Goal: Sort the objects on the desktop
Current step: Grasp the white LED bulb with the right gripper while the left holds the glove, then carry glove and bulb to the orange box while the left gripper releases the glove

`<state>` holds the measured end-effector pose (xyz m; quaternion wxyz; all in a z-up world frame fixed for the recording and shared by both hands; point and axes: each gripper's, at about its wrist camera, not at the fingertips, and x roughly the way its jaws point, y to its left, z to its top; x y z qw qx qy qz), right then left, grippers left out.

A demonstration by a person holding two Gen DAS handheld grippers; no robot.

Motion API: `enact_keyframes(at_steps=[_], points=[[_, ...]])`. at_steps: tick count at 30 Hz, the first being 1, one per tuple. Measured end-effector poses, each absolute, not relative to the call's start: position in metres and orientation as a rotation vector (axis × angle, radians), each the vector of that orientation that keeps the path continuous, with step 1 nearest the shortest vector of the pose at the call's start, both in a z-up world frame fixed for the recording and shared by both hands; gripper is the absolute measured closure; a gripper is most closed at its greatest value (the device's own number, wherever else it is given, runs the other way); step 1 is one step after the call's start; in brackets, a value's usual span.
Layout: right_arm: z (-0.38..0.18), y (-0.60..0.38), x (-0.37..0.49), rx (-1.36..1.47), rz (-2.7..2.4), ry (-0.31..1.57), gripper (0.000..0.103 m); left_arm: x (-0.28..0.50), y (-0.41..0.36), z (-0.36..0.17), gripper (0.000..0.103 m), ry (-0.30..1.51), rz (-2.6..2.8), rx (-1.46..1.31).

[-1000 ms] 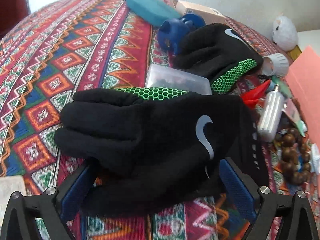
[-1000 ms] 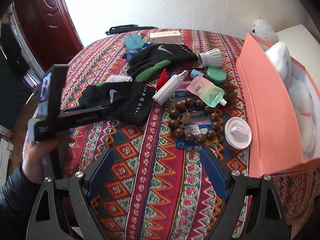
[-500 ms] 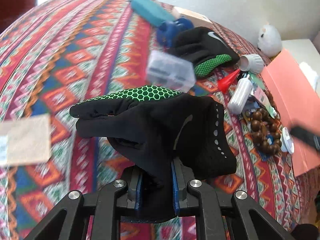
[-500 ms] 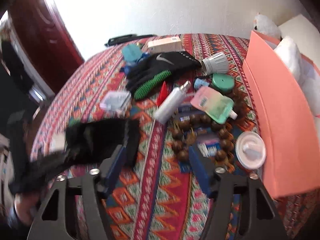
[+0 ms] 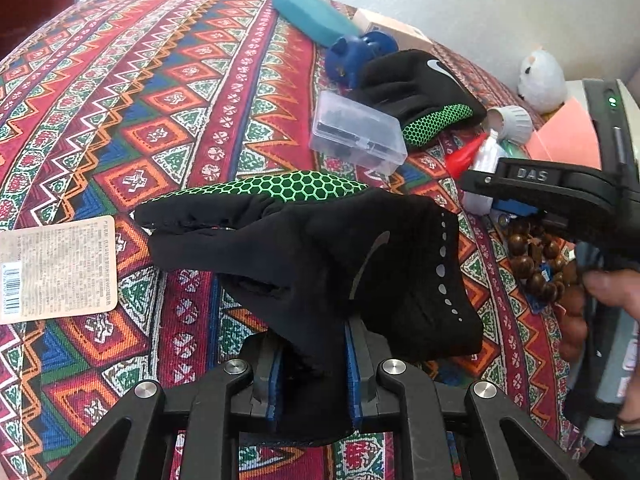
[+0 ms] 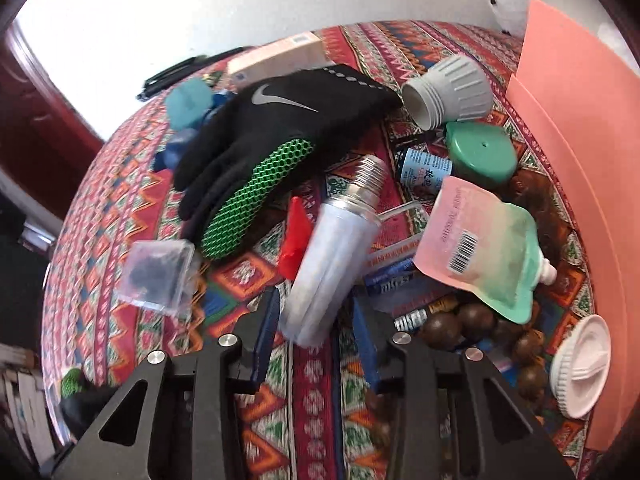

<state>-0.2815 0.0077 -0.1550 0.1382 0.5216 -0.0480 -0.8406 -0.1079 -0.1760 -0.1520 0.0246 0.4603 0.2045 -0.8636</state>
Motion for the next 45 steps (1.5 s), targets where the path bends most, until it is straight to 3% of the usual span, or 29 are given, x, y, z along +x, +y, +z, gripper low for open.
enact_keyframes(at_steps=[2, 11, 30, 45], points=[[-0.152, 0.006, -0.280, 1.485, -2.434, -0.139, 0.075, -0.108, -0.176, -0.149, 0.085, 0.629, -2.681, 1.416], [-0.112, 0.024, -0.215, 1.363, -2.361, -0.188, 0.075, -0.090, -0.161, -0.124, 0.085, 0.617, -2.748, 1.367], [-0.033, 0.094, -0.033, 1.222, -2.348, -0.183, 0.075, 0.034, -0.103, -0.064, 0.085, 0.605, -2.938, 1.328], [0.004, 0.181, 0.057, 1.144, -2.436, -0.306, 0.075, 0.084, -0.017, -0.015, 0.085, 0.422, -3.159, 1.303]])
